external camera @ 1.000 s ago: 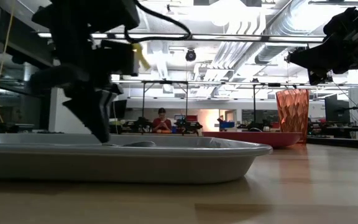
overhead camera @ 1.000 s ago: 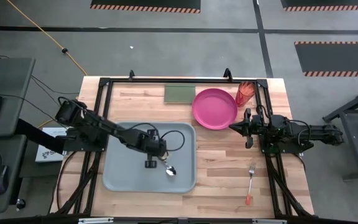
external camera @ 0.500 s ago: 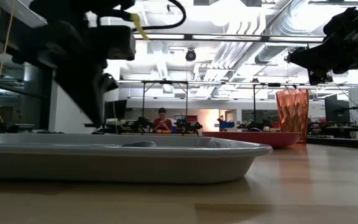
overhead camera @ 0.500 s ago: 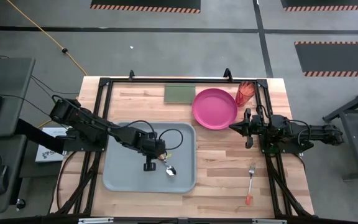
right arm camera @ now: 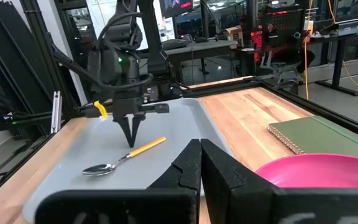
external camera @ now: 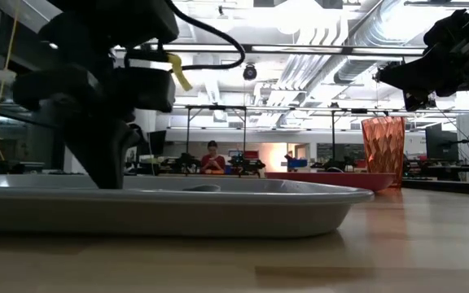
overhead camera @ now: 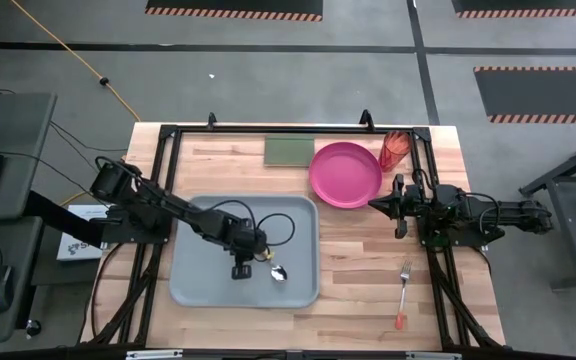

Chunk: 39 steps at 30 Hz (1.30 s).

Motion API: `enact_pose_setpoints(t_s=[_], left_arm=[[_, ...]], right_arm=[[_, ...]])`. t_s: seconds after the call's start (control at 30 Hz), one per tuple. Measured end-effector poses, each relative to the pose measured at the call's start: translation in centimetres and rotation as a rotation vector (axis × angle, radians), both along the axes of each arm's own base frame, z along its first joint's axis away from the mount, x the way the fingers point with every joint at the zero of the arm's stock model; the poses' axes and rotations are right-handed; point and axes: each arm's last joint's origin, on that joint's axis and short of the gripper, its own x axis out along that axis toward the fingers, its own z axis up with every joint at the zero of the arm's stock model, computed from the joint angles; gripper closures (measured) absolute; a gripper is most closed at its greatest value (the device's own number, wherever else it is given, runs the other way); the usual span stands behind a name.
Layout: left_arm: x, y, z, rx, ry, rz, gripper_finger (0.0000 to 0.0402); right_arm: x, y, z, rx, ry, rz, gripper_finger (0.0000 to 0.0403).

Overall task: Pick and place plate/cup/fork/spoon on tray
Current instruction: Put the yellow spoon on the gray tray

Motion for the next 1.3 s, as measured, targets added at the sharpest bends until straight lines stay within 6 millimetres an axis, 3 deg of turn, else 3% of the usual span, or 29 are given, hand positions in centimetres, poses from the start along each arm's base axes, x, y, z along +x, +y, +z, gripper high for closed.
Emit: enact_pose_setpoints(t_s=[0.6, 0.93, 1.3], left_arm=[[1.3, 3.6, 0.2, 0.072, -0.078, 0.085, 0.0401], [2.9, 3.8, -1.6, 0.071, -0.136, 0.074, 0.0402], [3.7, 3.7, -0.3, 0.069, -0.229, 0.05, 0.0401]], right_arm=[[0.0, 0.0, 0.0, 0.0, -0.001, 0.0, 0.0402], [0.0, 0.0, 0.0, 0.0, 0.0, 0.0, 0.0402], [0.0, 0.0, 0.0, 0.0, 0.0, 0.0, 0.0402]])
